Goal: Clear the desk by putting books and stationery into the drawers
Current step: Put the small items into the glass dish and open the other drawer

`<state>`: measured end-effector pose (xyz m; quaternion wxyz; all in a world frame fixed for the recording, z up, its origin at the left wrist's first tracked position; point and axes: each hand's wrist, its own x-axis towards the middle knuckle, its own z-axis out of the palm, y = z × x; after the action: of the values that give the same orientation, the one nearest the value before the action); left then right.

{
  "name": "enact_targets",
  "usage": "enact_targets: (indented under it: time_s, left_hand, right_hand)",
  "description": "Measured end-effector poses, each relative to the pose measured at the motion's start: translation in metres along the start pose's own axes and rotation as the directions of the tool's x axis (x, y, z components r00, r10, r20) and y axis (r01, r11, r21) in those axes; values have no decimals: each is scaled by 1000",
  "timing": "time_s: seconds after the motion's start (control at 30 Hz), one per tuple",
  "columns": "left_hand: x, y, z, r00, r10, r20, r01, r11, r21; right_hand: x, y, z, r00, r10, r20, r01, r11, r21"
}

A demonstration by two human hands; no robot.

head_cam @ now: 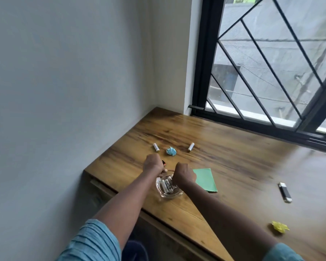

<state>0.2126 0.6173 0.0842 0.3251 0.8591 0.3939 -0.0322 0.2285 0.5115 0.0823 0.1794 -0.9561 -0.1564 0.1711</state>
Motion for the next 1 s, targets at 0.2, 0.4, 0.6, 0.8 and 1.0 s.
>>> enact_targets:
  time_s: [0.2,0.4,0.6,0.8,1.0]
  left_hand:
    - [34,12,-13,991,-27,-128,30,999,19]
    - [75,24,-12,980,-148,-137,141,988,-56]
    - [108,32,-5,979,-146,-141,149,989,11]
    - [111,28,-5,980,-90,-177,98,995,32]
    - [89,15,-12,990,-24,-140,7,993,-118]
  right_hand:
    - [50,10,-22,992,50,117,-65,990,127]
    - [109,26,-38,990,113,-89,-91,970,225]
    - [155,23,-32,992,100,-75,-83,974,209]
    - [166,27,-29,994,71,-82,-58,988,146]
    - [143,22,-20,985,-43,-169,80,971,224]
